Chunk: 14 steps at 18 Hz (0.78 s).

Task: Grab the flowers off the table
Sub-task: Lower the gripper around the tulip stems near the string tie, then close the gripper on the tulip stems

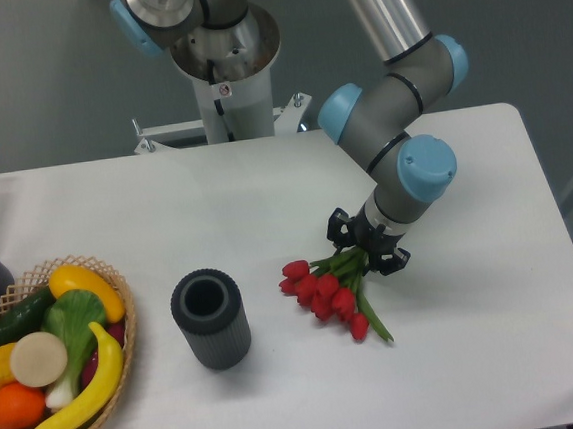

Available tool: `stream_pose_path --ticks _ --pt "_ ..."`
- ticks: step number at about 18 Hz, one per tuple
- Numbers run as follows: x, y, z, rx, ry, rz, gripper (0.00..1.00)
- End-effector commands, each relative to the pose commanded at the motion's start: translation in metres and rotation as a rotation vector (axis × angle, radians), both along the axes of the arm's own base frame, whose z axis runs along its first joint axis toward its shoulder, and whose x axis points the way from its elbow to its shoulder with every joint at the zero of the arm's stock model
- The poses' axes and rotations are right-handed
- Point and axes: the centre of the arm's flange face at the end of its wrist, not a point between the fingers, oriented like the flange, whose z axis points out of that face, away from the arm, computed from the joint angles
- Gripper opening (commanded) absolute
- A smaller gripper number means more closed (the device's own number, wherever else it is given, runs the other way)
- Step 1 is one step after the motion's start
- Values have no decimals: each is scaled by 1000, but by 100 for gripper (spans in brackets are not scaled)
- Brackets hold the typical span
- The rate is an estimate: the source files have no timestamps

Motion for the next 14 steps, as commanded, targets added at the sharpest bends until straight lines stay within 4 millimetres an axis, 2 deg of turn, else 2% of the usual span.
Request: stream_pose_path --ticks 3,7,14 --pt "-1 0 1 -2 -1 10 45" --pt "-1 1 2 -3 -1 27 41" --pt "-2 0 16 9 21 26 41"
